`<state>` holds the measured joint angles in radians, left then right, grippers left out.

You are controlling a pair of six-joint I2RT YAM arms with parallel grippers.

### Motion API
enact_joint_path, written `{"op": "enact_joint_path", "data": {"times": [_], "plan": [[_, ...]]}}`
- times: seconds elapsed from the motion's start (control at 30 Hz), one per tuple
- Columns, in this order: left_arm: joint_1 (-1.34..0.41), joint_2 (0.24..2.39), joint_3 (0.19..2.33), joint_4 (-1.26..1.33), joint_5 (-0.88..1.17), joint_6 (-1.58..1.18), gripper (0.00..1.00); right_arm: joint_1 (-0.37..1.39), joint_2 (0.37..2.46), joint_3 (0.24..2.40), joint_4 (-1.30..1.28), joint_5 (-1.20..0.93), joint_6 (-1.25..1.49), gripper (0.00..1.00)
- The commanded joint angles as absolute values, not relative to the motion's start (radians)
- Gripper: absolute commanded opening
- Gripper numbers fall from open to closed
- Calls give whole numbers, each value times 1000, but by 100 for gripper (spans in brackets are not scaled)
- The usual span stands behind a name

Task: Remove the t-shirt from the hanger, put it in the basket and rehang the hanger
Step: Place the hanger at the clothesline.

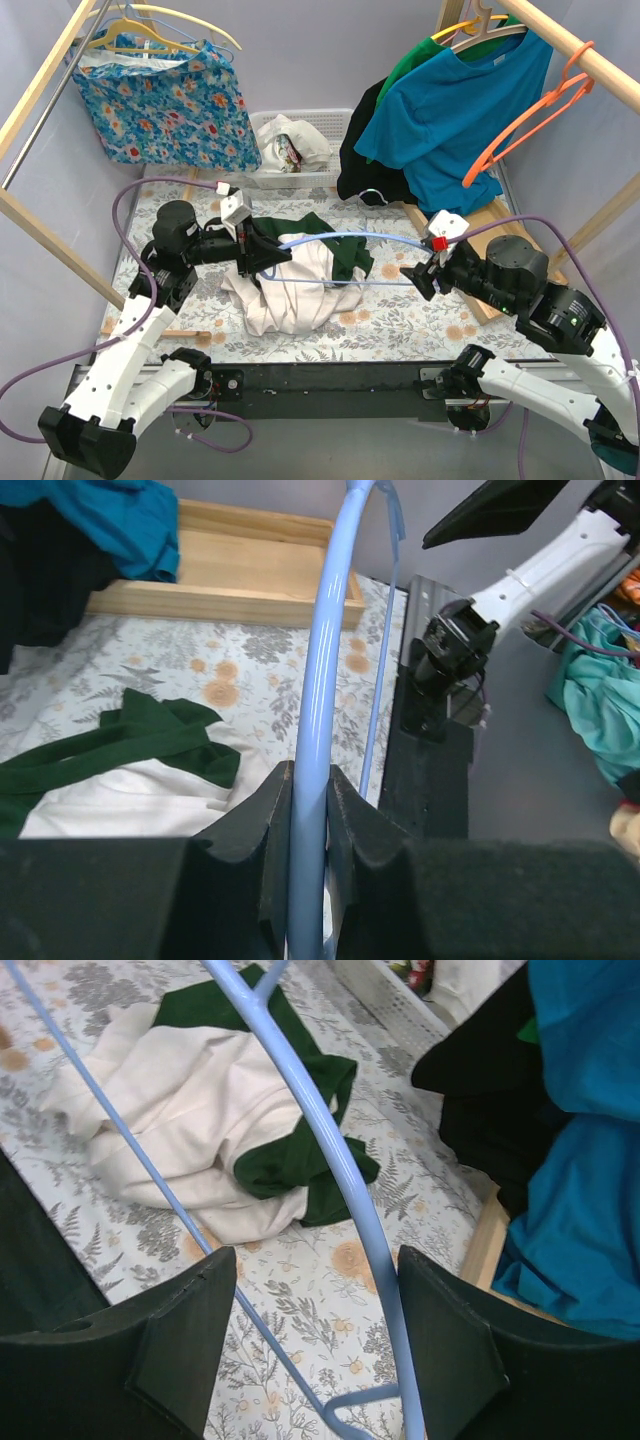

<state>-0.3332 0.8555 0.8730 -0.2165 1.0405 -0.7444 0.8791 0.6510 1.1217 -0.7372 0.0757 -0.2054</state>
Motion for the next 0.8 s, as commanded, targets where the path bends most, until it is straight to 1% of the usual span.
{"op": "enact_joint_path", "data": {"times": [0.0,0.13,0.3,0.5,0.6,0.7,0.73,0.77], "plan": [[-322,819,960,-222,879,-723,0,887,670,1132,-677,265,-175,74],[-322,851,1015,-319,786,-658,0,887,646,1138,-652,336,-167,74],[-322,861,1031,-305,752,-649,0,887,575,1143,-615,316,-166,76],[-322,905,1071,-180,742,-689,0,887,566,1117,-617,190,-169,76],[-325,971,1133,-150,762,-680,0,887,587,1074,-592,213,-111,75],[-327,1052,1212,-143,721,-666,0,887,606,1020,-574,124,-57,74],[-330,1072,1232,-144,719,-658,0,887,604,1000,-557,64,-45,73],[-333,1107,1267,-143,716,-650,0,887,597,947,-513,28,-22,73]]}}
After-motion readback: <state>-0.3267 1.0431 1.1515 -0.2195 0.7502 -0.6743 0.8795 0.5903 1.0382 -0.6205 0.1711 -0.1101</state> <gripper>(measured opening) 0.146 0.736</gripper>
